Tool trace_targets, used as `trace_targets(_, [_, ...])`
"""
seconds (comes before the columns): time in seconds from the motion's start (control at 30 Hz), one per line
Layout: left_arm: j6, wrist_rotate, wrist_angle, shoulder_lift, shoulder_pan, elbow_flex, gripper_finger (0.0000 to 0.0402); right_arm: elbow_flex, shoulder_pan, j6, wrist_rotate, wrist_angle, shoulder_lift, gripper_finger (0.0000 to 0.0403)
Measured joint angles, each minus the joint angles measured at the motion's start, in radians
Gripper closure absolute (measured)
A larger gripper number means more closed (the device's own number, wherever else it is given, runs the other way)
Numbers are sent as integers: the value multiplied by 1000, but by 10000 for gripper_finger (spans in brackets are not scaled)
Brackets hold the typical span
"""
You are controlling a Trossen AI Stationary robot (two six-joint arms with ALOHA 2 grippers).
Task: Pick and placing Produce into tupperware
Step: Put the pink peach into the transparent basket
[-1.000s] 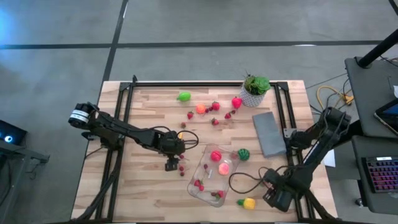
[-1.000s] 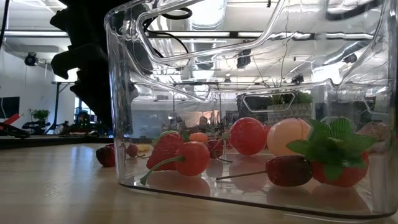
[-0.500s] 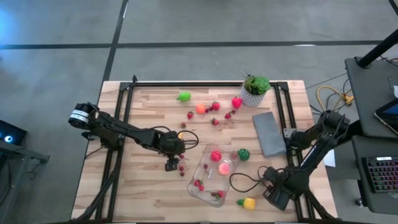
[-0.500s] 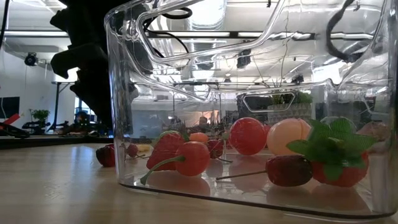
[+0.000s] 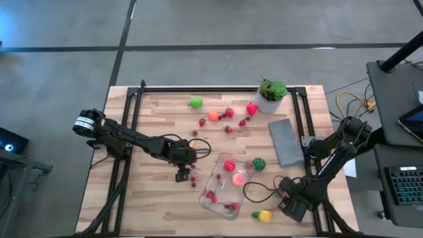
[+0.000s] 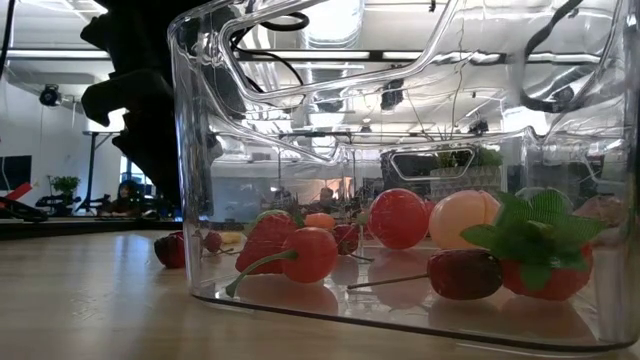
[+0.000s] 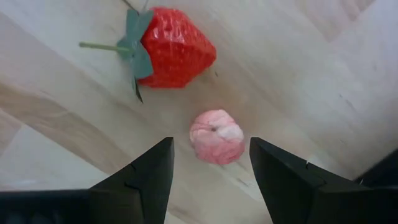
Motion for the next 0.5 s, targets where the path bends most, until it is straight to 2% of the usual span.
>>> trace_targets(0.33, [0, 0, 1, 0, 0, 0, 160, -10, 0, -4, 0, -3, 0, 284])
trace_targets(0.5, [0, 0, 1, 0, 0, 0, 160, -10, 0, 0, 0, -3, -1, 308])
